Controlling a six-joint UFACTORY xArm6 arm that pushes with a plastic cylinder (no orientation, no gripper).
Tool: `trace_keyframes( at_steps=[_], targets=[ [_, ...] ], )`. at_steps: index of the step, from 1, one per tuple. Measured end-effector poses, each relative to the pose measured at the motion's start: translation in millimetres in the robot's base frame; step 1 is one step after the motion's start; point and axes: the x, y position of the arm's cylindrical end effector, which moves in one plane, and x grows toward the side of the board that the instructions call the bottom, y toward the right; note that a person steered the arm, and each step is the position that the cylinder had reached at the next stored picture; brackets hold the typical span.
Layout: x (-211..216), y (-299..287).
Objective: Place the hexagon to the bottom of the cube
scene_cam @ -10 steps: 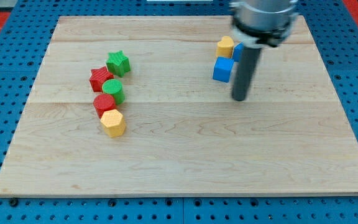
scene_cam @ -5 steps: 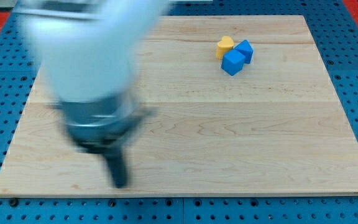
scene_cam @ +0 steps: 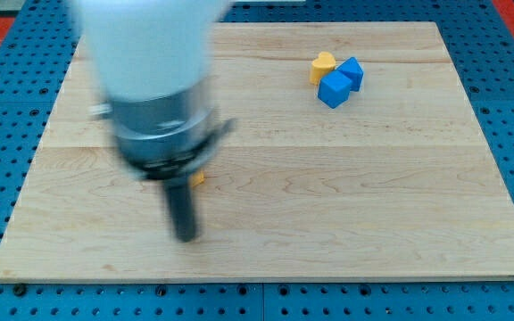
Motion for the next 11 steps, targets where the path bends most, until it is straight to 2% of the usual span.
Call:
trace_keyframes(
  at_steps=[1,2,3,4,5,6,7,8,9,10,11],
  targets=[
    [-87,-33],
    [-104,53],
    [-75,21],
    [-69,40],
    [-88,152],
    [-90,197],
    [-57,226],
    [-94,258],
    [-38,238],
    [-9,239],
    [-16,312]
  ],
)
